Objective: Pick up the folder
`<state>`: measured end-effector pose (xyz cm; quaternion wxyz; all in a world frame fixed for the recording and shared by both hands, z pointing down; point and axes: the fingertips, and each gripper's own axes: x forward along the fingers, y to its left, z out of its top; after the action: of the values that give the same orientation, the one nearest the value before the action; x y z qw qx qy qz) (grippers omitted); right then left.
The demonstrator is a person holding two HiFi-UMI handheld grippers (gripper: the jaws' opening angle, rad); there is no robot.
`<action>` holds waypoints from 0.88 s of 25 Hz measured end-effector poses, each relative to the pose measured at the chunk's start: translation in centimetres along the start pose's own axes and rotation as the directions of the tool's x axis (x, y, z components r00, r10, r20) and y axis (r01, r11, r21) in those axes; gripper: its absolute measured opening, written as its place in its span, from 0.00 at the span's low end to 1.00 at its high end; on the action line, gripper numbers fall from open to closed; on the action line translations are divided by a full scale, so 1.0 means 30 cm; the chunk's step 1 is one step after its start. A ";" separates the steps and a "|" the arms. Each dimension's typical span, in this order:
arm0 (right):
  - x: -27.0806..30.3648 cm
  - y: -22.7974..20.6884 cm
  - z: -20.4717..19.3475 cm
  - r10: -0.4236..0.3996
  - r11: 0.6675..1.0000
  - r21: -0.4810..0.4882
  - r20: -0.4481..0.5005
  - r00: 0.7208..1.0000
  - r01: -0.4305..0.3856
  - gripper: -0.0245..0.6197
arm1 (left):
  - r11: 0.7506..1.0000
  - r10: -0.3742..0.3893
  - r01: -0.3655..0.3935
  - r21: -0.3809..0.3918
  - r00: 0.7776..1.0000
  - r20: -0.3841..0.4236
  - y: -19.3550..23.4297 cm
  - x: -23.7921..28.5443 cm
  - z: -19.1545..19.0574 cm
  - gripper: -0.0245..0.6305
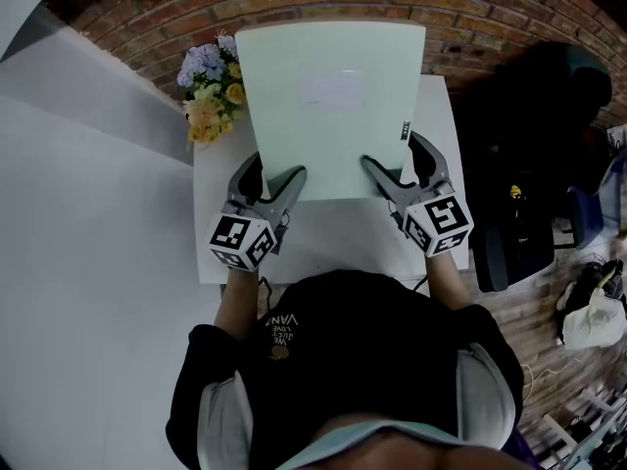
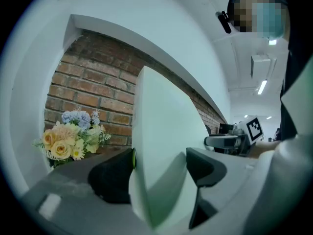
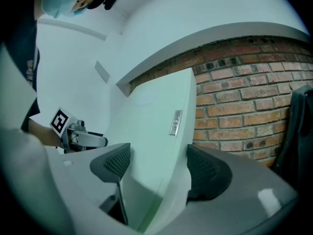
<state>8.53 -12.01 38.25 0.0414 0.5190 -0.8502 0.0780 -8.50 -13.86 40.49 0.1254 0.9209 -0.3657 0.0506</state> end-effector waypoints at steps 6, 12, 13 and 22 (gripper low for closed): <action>-0.004 0.025 -0.051 -0.021 1.000 0.002 -0.032 0.999 0.021 0.59 | 1.000 0.000 0.000 0.010 0.999 -0.033 0.007 -0.016 -0.045 0.57; -0.014 0.039 -0.084 -0.033 0.999 0.009 -0.053 0.998 0.033 0.59 | 1.000 0.000 -0.001 -0.004 0.998 -0.056 0.006 -0.027 -0.083 0.56; -0.015 0.043 -0.088 -0.034 0.999 0.004 -0.054 0.998 0.035 0.59 | 1.000 0.001 -0.001 -0.001 0.998 -0.060 0.005 -0.029 -0.089 0.56; -0.024 0.053 -0.106 -0.049 0.999 0.010 -0.057 0.997 0.049 0.58 | 1.000 -0.001 0.001 -0.004 0.998 -0.065 0.003 -0.040 -0.105 0.56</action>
<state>7.42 -10.10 41.13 0.0646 0.5375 -0.8352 0.0966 -9.43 -12.30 43.32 0.1390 0.9187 -0.3611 0.0796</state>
